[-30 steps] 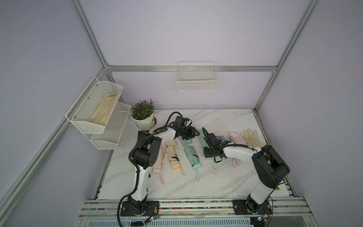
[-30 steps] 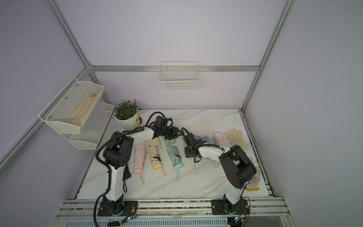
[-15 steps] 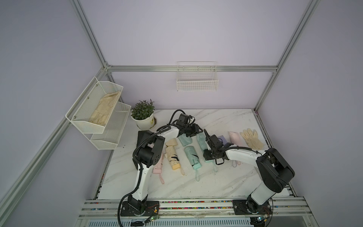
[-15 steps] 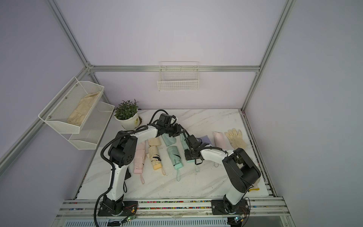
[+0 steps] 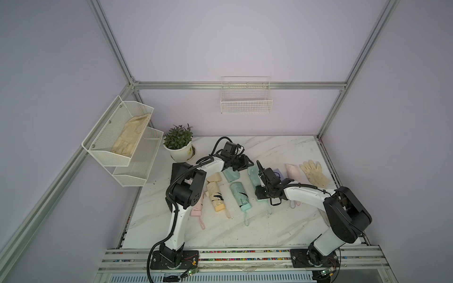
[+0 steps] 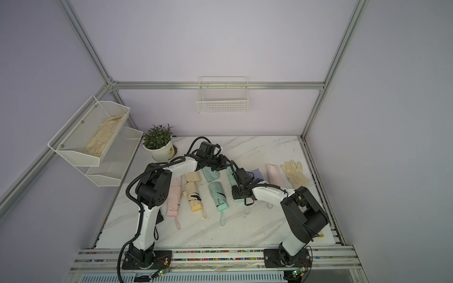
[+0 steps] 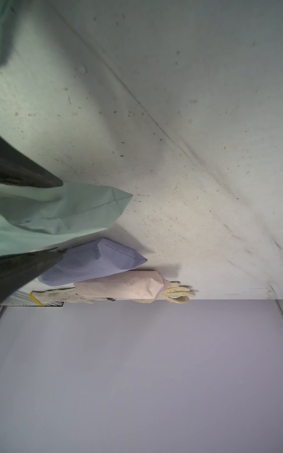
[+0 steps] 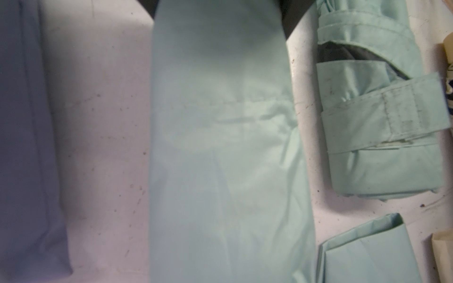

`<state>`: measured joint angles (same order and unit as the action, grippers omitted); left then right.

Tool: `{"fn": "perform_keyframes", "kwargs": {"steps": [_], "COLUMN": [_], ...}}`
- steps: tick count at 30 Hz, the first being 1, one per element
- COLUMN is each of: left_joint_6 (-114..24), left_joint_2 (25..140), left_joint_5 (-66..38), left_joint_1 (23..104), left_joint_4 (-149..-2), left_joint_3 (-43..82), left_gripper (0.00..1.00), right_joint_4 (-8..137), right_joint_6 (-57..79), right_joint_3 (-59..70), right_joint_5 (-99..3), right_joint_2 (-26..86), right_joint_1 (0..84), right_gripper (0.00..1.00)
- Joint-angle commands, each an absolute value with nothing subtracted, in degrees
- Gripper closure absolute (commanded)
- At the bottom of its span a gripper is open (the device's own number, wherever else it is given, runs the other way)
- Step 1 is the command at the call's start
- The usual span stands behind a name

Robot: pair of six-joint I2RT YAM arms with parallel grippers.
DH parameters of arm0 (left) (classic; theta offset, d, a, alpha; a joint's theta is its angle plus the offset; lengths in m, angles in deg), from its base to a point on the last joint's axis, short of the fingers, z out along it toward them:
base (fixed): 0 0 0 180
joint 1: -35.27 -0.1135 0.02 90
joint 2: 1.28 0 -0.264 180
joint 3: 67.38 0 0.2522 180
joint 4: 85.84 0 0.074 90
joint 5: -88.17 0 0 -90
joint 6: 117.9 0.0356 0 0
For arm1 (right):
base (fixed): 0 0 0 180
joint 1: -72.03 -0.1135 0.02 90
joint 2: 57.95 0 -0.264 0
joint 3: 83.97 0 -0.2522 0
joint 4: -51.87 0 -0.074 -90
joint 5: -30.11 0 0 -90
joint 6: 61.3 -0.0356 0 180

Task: Take umbrellas out of sleeves
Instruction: Take out the umbrella from the umbrella sleeve.

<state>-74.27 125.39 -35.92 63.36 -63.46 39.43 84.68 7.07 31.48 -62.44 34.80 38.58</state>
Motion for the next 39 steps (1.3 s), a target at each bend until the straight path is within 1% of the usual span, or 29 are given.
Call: {"fn": "perform_keyframes", "kwargs": {"steps": [1,4,6,9,17,23,39], "left_joint_6": [-73.08,-72.32,-71.57,-69.83,-64.32,-62.45,-61.46], "left_joint_2": [126.25,126.33,126.75,127.73,131.59,130.99,128.75], "left_joint_5": [-36.53,-36.26,-36.21,-35.93,-34.43,-31.2,-29.63], "left_joint_1": [64.09,64.09,64.1,64.1,63.29,62.87,59.93], "left_joint_4": [-63.88,-62.95,-61.55,-58.83,-55.27,-54.25,-52.9], "left_joint_3": [41.68,43.23,45.02,48.03,53.21,52.68,51.65], "left_gripper": [0.64,0.77,0.89,1.0,1.0,1.0,1.0], "right_joint_4": [81.99,81.98,81.98,81.94,82.0,82.0,82.16], "right_joint_6": [6.76,6.76,6.75,6.74,6.64,6.46,6.49], "right_joint_3": [31.56,31.55,31.55,31.55,31.72,31.73,31.47], "right_joint_5": [-63.24,-62.91,-62.89,-62.91,-63.26,-63.68,-63.31], "right_joint_2": [32.87,32.94,33.08,33.03,33.6,33.89,34.88], "right_joint_1": [38.93,39.04,39.13,39.25,39.33,39.34,39.34], "right_gripper": [0.57,0.57,0.57,0.57,0.57,0.56,0.56]}}
